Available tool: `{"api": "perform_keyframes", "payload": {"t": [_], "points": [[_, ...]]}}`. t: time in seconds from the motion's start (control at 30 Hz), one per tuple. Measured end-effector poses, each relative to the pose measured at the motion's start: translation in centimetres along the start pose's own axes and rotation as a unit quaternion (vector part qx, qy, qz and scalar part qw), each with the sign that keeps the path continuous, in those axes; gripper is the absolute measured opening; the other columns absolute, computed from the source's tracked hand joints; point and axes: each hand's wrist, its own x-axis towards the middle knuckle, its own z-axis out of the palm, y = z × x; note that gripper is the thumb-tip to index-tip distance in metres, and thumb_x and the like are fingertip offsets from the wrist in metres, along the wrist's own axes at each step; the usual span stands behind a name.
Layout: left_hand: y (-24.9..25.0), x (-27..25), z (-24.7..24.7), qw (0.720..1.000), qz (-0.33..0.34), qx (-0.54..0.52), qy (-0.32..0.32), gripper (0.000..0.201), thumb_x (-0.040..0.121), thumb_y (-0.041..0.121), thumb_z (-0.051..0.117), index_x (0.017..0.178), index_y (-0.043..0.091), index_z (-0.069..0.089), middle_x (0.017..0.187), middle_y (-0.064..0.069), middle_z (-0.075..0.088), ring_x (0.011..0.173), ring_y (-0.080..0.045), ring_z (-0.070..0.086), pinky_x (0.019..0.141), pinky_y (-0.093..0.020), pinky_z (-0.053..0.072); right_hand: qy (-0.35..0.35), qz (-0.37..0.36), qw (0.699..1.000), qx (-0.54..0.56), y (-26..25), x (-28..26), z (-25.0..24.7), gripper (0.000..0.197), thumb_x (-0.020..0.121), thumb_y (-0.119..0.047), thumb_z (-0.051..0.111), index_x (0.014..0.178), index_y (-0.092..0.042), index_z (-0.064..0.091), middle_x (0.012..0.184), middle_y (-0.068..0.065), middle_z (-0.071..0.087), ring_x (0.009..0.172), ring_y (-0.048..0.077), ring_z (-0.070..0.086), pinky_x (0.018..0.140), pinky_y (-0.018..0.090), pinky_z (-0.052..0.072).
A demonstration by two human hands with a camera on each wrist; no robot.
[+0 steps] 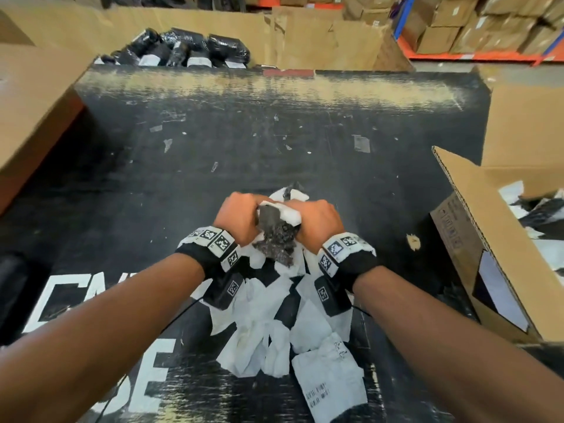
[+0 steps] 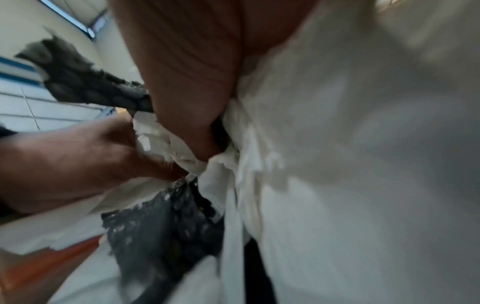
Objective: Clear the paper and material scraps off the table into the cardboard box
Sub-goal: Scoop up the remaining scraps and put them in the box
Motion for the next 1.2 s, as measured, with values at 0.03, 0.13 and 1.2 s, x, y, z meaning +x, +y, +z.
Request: {"api": "perform_keyframes", "payload": {"t": [0.03,0.13,1.2], "points": [[0.4,-0.3,-1.0,0.999,0.015,-0.012,0.026,0.032,0.082,0.021,0.069,0.109,0.036,0.077,0.094,-0.002,0.079,0.085,-0.023,0.074,0.076,-0.032,0.058,0.027,-0.011,1.0,0.005,-0.3,-0.6,-1.2,0.031,0.087,-0.031,0.059,0.117,-0.035,0.063,0.101,0.002,0.073,0.094,0.035,0.066,0.076,0.038,0.051],[2.1,-2.0,-3.8,0.994,0.064,-0.026,0.088,0.034,0.083,0.02,0.074,0.113,0.035,0.075,0.102,0.001,0.079,0.091,-0.018,0.075,0.08,-0.035,0.059,0.1,-0.051,0.993,0.039,-1.0,-2.7,-4.0,0.034,0.086,-0.031,0.061,0.119,-0.039,0.064,0.101,-0.007,0.074,0.094,0.027,0.068,0.078,0.036,0.055],[-4.1,-17.7,3.9,0.978,-0.146,-0.094,-0.115,0.111,0.067,0.097,0.044,0.154,0.052,-0.008,0.168,0.016,-0.002,0.156,-0.013,-0.002,0.122,-0.058,0.018,-0.2,-0.072,0.977,0.02,1.6,-20.4,5.6,0.144,0.051,-0.073,0.082,0.148,-0.05,-0.023,0.155,-0.007,-0.041,0.146,0.028,-0.03,0.121,0.056,0.01]]}}
